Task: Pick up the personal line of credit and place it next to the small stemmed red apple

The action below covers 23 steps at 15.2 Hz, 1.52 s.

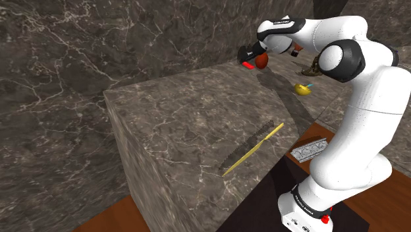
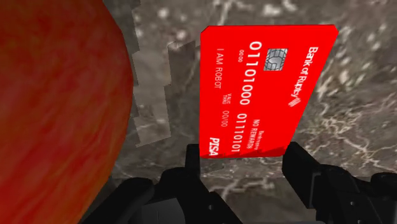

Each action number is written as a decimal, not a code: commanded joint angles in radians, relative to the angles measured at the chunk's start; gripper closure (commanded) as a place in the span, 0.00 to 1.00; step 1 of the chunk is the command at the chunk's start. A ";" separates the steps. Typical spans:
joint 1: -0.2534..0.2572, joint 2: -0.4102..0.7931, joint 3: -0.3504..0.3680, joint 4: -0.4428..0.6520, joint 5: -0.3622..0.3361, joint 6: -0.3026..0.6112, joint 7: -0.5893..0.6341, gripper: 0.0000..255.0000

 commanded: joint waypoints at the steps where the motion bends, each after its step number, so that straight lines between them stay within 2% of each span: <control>1: 0.001 0.002 0.002 -0.014 0.005 0.015 -0.006 1.00; 8: 0.000 0.002 0.003 -0.014 0.005 0.015 -0.006 1.00; 9: 0.000 0.001 0.003 -0.015 0.005 0.016 -0.006 0.00; 14: 0.000 0.002 0.003 -0.014 0.005 0.015 -0.006 0.00; 18: -0.013 -0.099 -0.012 -0.057 -0.008 -0.048 -0.002 0.00; 23: -0.013 -0.099 -0.012 -0.057 -0.008 -0.048 -0.002 0.00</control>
